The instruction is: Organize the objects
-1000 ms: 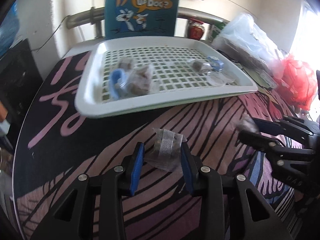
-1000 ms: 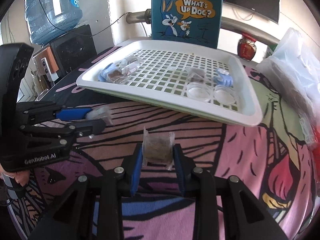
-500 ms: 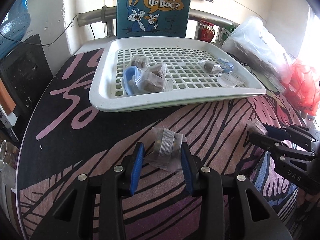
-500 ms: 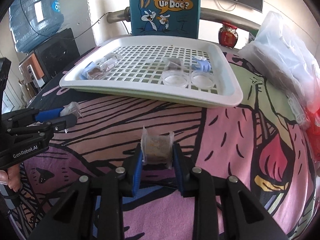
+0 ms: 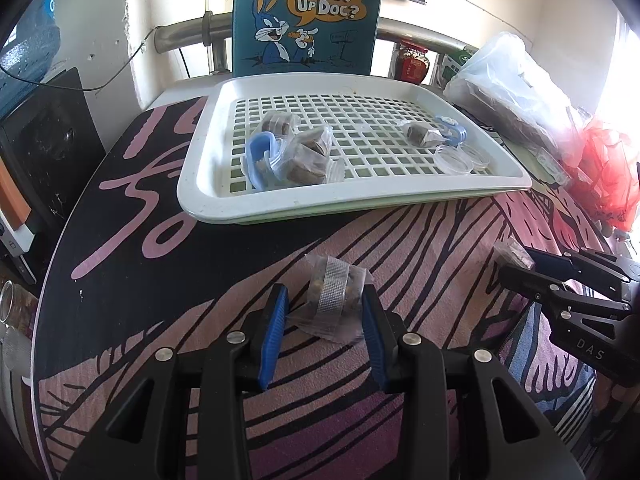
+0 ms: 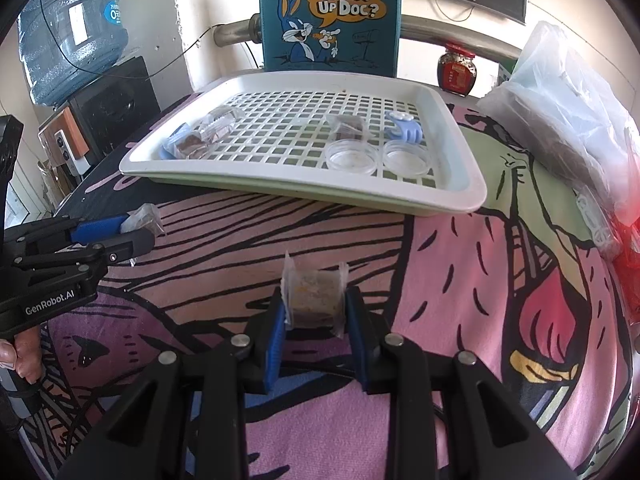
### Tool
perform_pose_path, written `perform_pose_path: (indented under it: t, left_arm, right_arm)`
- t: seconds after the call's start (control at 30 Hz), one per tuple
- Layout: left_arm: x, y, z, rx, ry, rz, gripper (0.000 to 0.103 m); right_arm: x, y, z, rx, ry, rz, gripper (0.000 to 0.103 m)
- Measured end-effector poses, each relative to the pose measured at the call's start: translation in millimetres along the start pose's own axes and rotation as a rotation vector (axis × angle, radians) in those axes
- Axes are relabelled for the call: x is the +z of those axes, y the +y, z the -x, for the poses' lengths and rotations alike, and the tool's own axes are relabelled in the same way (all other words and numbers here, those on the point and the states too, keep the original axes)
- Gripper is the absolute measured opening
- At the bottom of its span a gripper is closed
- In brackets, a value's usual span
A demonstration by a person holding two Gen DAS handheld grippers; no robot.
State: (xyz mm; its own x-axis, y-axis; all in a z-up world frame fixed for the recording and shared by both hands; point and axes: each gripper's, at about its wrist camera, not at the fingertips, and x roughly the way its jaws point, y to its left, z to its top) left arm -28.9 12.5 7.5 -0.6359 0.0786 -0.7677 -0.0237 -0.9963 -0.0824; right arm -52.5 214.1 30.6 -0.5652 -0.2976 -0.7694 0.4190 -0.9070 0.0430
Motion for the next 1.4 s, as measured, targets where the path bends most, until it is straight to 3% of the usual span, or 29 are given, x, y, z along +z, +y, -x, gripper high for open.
perform_pose_path:
  t: [1.4]
  left_arm:
    - [-0.6, -0.2, 0.8, -0.008, -0.002, 0.007, 0.036]
  right_arm:
    - [-0.5, -1.7, -0.3, 0.024, -0.002, -0.012, 0.030]
